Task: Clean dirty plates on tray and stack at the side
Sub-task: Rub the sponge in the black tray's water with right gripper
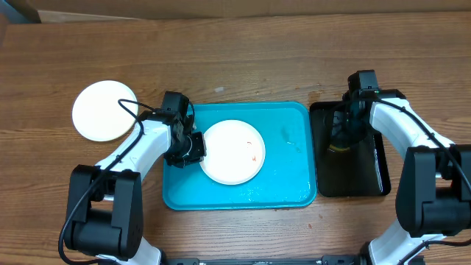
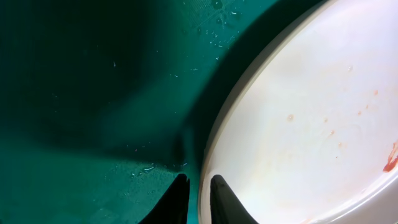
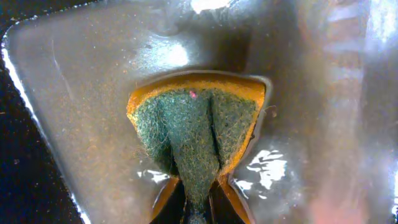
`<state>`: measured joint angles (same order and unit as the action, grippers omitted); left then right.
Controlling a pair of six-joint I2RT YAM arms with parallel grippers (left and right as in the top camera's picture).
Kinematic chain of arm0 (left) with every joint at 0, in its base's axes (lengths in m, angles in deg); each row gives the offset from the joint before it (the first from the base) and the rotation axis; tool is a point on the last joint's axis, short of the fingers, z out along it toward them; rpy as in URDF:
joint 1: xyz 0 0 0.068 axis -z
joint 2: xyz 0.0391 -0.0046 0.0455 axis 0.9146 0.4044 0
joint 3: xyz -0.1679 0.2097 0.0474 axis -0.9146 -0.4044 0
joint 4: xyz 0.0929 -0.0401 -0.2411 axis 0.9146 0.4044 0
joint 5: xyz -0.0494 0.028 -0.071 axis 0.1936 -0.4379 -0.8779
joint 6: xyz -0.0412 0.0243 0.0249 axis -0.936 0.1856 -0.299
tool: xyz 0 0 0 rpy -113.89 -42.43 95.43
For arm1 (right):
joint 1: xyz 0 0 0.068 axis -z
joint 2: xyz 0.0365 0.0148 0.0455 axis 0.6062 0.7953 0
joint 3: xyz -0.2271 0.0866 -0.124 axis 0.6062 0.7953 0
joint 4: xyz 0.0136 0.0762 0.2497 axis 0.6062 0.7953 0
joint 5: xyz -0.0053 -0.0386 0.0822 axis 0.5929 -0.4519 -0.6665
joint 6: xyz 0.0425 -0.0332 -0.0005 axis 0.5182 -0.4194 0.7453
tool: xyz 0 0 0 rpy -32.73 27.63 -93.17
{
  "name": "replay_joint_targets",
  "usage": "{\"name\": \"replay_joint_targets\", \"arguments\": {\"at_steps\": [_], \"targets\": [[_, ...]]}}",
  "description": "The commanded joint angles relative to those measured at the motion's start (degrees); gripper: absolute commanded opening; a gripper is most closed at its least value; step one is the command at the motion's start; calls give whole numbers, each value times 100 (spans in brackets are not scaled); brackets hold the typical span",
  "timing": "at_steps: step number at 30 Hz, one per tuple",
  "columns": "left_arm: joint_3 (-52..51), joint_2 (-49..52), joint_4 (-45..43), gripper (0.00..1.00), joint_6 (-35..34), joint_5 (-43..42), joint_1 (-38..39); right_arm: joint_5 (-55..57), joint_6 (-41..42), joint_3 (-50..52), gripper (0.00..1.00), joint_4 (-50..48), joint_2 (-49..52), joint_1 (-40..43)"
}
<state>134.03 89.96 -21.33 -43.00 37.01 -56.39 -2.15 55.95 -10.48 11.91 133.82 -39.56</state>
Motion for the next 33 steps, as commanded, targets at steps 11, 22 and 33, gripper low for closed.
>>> {"name": "replay_joint_targets", "arguments": {"at_steps": [11, 22, 33], "targets": [[-2, -28, -66, 14, -15, -13, 2, 400, -175, -269, 4, 61, -15, -7], [-2, -28, -83, 4, -15, -33, 2, 396, -175, -660, 4, 647, -15, -4], [-2, -28, -87, 4, -15, -33, 2, 396, -175, -658, 4, 835, -15, 7]]}}
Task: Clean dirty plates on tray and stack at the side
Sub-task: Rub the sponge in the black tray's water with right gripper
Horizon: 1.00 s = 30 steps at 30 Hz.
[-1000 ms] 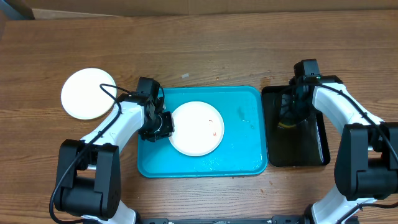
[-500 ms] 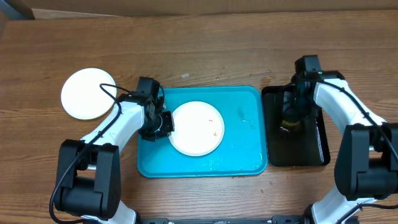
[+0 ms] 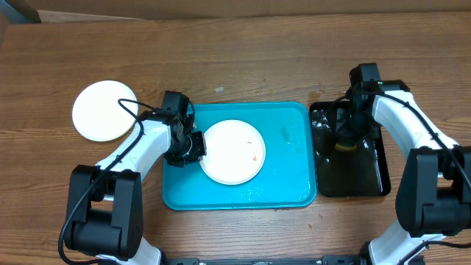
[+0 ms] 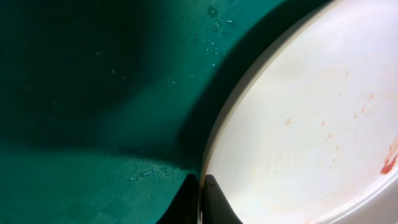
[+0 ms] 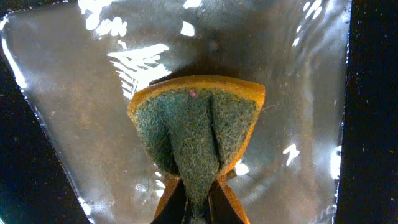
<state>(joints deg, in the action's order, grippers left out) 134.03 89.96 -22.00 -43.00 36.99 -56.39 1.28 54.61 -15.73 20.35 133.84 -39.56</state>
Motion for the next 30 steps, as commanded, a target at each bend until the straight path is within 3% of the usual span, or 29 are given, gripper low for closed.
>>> {"name": "replay_joint_targets", "arguments": {"at_steps": [1, 5, 6, 8, 30], "targets": [[-2, -28, -20, 4, -15, -28, 2, 52, -42, -125, 4, -11, -17, 4], [-2, -28, -20, 4, -15, -31, 2, 52, -42, -92, 16, -7, -17, 4], [-2, -28, -20, 4, -15, -31, 2, 52, -42, -90, 15, 7, -17, 7], [-2, -28, -24, 4, -15, -28, 2, 52, -42, -90, 4, 11, -17, 7], [-2, -28, -83, 4, -42, -31, 2, 55, 28, -455, 4, 428, -17, -2]]}}
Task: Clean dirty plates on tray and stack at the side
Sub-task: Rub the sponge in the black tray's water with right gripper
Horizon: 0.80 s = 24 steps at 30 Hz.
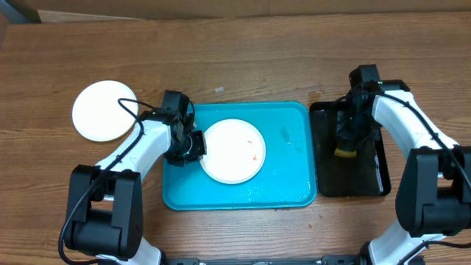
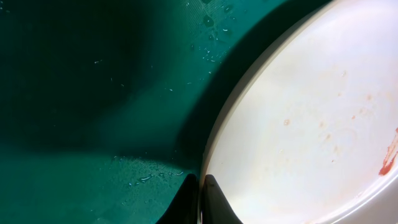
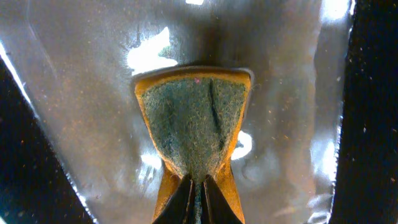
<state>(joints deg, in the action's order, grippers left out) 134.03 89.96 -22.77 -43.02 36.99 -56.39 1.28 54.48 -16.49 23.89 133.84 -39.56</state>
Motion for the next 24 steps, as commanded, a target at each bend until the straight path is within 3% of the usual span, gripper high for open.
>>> {"name": "replay_joint_targets", "arguments": {"at_steps": [1, 6, 20, 21, 22, 23, 24], "targets": [[-2, -28, -7, 4, -39, -31, 2, 52, 39, -463, 4, 149, -17, -4], [-2, -28, -46, 21, -37, -26, 2, 52, 50, -728, 4, 505, -17, -79], [-2, -28, -111, 21, -37, -31, 2, 52, 59, -136, 5, -74, -15, -262], [-2, -28, -118, 21, -37, -31, 2, 52, 61, -48, 14, -186, -15, -262], [-2, -28, -122, 21, -37, -31, 2, 52, 59, 22, 33, -262, -15, -262], [-2, -28, -127, 21, -37, -31, 2, 55, 59, 46, 45, -280, -15, -262], [-2, -28, -127, 21, -37, -28, 2, 55, 59, 48, 50, -280, -15, -262]]}}
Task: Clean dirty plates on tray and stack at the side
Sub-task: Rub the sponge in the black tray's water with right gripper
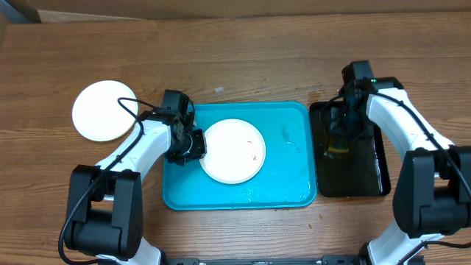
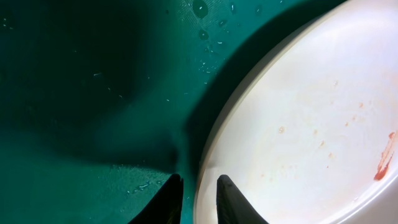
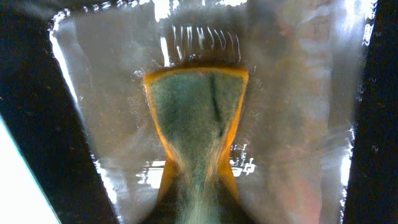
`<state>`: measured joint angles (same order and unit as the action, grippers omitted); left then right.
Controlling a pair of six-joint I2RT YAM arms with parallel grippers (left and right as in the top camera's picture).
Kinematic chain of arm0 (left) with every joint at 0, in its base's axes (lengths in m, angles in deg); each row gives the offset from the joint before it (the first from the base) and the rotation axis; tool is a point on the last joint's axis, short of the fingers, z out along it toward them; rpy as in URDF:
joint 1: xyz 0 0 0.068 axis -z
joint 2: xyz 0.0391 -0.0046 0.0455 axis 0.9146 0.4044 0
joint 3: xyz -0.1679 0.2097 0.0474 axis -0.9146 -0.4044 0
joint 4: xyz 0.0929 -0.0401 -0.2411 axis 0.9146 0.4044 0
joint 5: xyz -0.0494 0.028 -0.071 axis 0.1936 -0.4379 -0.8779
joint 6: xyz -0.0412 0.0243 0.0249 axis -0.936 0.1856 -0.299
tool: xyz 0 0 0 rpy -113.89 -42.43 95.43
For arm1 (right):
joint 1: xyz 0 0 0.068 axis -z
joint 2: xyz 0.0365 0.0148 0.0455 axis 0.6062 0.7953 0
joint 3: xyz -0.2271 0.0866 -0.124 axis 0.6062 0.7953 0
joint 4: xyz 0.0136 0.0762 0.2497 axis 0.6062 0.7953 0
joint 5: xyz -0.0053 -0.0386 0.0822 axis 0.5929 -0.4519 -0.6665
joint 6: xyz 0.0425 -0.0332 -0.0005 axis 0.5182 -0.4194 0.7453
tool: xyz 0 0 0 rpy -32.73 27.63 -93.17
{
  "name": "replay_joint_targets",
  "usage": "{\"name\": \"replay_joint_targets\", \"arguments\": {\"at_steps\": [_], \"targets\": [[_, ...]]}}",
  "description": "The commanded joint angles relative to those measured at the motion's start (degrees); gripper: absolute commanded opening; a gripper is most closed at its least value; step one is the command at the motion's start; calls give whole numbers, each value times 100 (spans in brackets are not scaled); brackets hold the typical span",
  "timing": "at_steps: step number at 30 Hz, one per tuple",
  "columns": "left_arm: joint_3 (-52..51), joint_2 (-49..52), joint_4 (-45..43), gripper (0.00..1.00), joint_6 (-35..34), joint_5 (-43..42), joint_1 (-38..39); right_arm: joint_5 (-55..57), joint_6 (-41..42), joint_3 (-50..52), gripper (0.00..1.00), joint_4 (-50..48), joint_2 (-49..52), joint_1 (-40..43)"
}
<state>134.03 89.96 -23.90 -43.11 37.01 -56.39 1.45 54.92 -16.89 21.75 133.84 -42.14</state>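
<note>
A white plate with red smears [image 1: 232, 151] lies in the teal tray [image 1: 287, 177]. My left gripper [image 1: 193, 145] is at the plate's left rim. In the left wrist view the plate [image 2: 298, 124] fills the right side, and the gripper [image 2: 198, 199] is open with one finger on each side of the rim. My right gripper [image 1: 344, 136] is over the black tray [image 1: 368, 180], shut on a yellow and green sponge [image 3: 196, 106] that is folded between the fingers. The sponge sits low over the wet tray floor.
A clean white plate [image 1: 105, 110] lies on the wooden table left of the teal tray. The black tray beside the teal tray's right edge holds shallow water. Water drops lie on the teal tray floor [image 2: 74, 93].
My left gripper has opened: its fingers were pinched on the plate's rim and now stand apart on either side of it. My right gripper and the sponge have shifted a little left in the black tray.
At first my left fingers stood slightly apart at the plate's rim while my right gripper held the sponge in the black tray's water. Then the left fingers were shut on the rim for two moments, the sponge shifting about the tray. Now the left gripper is open.
</note>
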Motion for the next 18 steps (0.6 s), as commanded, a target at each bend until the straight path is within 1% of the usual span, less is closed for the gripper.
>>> {"name": "replay_joint_targets", "arguments": {"at_steps": [1, 3, 5, 11, 18], "targets": [[-2, -28, -13, 21, -28, -33, 2, 37, 15, 87, 54, -85, -15, -4], [-2, -28, -13, 21, -28, -33, 2, 37, 13, 87, 57, -149, -15, -4], [-2, -28, -13, 21, -31, -33, 2, 37, 13, 87, 58, -214, -15, -4], [-2, -28, 0, 21, -31, -33, 2, 33, 15, 168, 55, -424, -15, -7], [-2, -28, 0, 21, -31, -33, 2, 9, 15, 592, 54, -929, -15, -7]]}}
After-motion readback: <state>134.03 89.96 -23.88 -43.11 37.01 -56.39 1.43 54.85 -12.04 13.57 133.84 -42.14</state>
